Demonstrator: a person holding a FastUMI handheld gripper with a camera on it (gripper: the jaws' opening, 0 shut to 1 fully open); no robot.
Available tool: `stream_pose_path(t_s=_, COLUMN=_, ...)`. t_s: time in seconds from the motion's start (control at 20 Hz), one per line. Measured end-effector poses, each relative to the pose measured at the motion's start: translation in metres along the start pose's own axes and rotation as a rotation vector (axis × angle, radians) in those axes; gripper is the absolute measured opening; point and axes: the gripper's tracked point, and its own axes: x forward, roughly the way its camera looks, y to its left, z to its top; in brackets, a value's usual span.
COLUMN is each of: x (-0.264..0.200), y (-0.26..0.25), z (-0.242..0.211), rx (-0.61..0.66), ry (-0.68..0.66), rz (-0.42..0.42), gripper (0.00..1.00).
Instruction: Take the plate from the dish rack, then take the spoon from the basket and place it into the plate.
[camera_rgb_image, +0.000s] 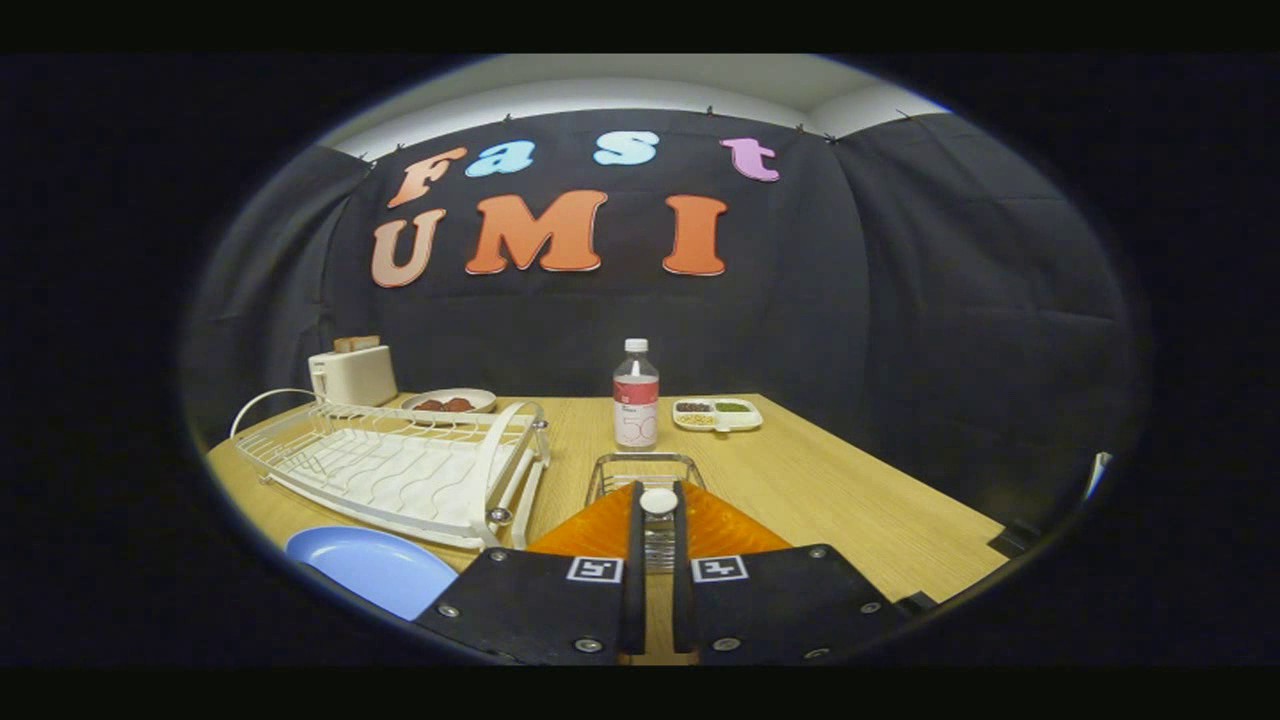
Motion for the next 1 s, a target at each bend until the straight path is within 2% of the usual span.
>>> stream_pose_path(t_s=0.15, x=-0.001, y=0.004, z=0.019, rx=0.017, ry=-0.029, rz=0.026, gripper=0.10)
stream_pose_path(t_s=0.3, x=-0.005, y=-0.002, z=0.033, rx=0.000, ry=-0.054, rz=0.002, gripper=0.10)
stream_pose_path(t_s=0.55, x=-0.026, y=-0.005, z=0.055, rx=0.005, ry=-0.068, rz=0.022, gripper=0.10)
stream_pose_path(t_s=1.0, x=-0.076, y=0.019, z=0.092, rx=0.078, ry=-0.108, rz=0.209, gripper=0.10)
